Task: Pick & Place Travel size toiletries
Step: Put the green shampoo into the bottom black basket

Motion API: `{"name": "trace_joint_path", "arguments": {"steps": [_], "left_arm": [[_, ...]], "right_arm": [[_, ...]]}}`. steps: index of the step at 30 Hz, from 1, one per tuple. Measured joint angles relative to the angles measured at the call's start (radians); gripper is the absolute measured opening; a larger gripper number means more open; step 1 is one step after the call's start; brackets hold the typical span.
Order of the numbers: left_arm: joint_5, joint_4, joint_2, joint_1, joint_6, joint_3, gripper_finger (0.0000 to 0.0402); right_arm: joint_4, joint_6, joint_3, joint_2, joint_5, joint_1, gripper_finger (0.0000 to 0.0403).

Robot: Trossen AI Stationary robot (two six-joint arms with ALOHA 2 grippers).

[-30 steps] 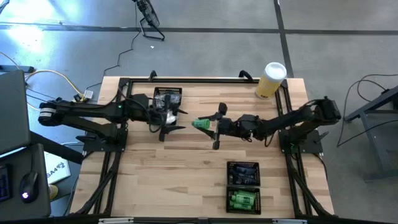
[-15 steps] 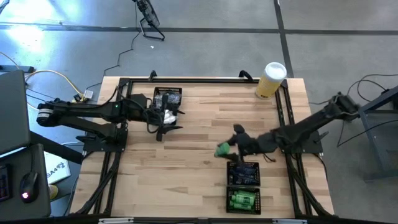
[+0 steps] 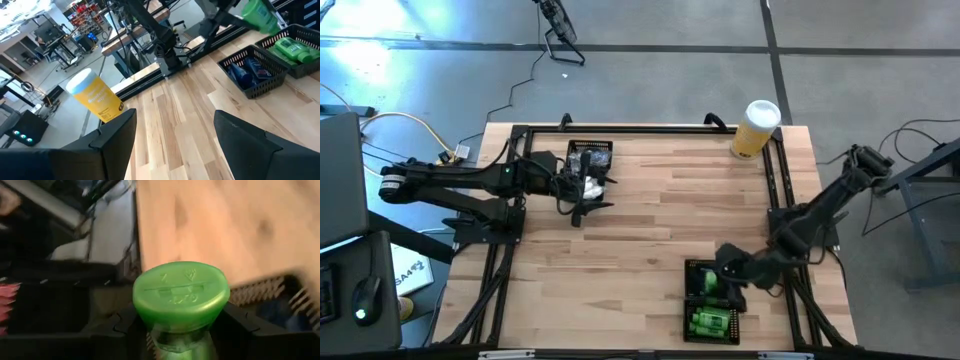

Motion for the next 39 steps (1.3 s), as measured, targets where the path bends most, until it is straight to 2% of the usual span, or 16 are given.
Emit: {"name": "trace_joint_path", "arguments": {"steps": [4,9,13,22,31,39], "left_arm": [[-0.013,0.0,0.0,0.0,0.002,0.0,0.026],[-0.031,0.0,0.0,0.0,-0.003,0.0,0.026],[-0.034,0.0,0.0,0.0,-0.005,0.0,0.026],[-0.034,0.0,0.0,0.0,-0.005,0.0,0.026],[-0.033,0.001,0.001,0.0,-0.005,0.0,0.026],[-0.033,0.001,0.001,0.0,-0.005,0.0,0.026]], "right_arm": [[-0.025,0.139,0.0,0.018,-0.035,0.077,0.0171],[-0.046,0.284,0.0,0.061,0.048,0.161,0.0171],[-0.05,0.358,0.0,0.129,0.055,0.186,0.0171],[-0.057,0.473,0.0,0.246,-0.08,0.192,0.0171],[-0.108,0.494,0.0,0.248,-0.098,0.183,0.0175],[-0.103,0.44,0.0,0.248,-0.069,0.157,0.0223]]}}
